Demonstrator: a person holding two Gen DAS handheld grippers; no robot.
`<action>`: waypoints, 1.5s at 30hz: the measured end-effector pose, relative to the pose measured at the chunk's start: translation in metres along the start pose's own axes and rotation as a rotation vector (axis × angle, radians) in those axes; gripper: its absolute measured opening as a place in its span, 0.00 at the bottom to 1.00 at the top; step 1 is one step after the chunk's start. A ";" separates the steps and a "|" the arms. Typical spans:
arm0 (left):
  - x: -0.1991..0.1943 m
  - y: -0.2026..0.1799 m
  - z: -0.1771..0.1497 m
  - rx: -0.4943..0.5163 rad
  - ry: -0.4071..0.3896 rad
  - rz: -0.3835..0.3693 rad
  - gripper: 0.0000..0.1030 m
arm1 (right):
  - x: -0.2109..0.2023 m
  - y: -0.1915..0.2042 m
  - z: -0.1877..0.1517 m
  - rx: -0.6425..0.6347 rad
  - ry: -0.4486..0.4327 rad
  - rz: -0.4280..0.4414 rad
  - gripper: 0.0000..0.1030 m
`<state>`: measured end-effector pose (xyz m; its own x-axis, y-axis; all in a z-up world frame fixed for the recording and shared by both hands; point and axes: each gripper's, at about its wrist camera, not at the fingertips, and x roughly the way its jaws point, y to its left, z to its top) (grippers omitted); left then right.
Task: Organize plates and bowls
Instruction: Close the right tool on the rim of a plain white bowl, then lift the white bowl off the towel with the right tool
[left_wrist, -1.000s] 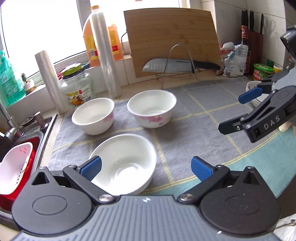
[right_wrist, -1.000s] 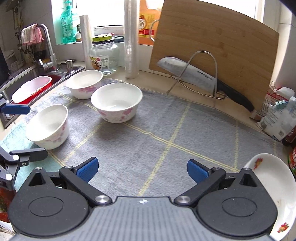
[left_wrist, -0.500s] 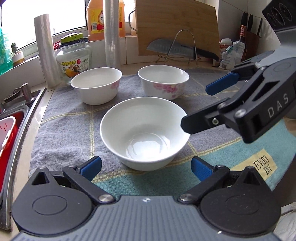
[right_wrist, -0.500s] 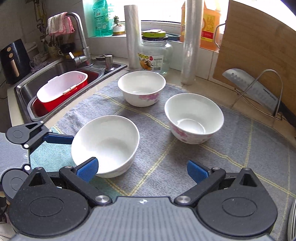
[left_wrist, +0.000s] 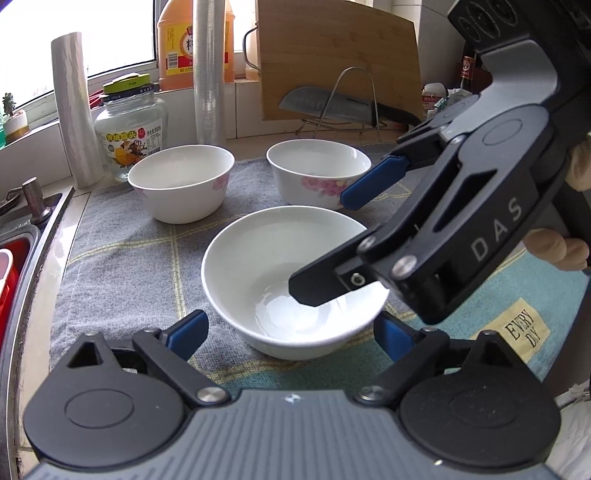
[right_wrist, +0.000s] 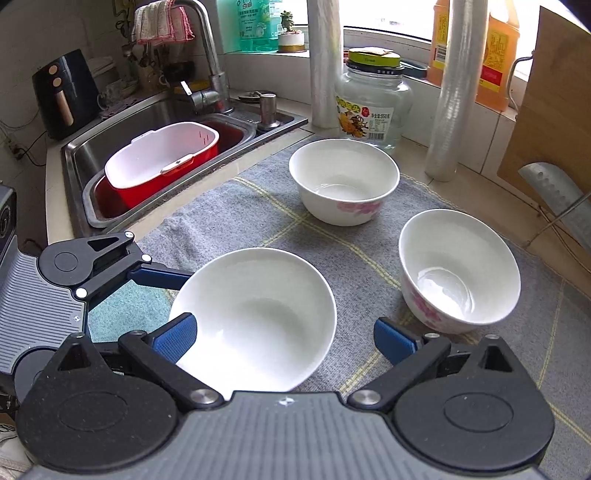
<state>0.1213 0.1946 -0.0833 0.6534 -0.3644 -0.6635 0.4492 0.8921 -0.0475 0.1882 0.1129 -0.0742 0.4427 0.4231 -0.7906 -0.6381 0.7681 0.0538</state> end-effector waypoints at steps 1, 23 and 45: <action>0.000 0.001 0.000 0.000 0.000 -0.006 0.92 | 0.002 0.001 0.001 -0.006 0.005 0.006 0.97; 0.000 0.003 0.003 0.033 -0.001 -0.049 0.84 | 0.015 0.003 0.007 -0.018 0.042 0.042 0.83; 0.006 -0.036 0.029 0.114 0.058 -0.082 0.84 | -0.022 -0.017 -0.018 0.052 -0.004 0.021 0.83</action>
<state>0.1268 0.1523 -0.0642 0.5765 -0.4159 -0.7033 0.5684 0.8225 -0.0206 0.1778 0.0815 -0.0690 0.4326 0.4412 -0.7862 -0.6133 0.7832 0.1021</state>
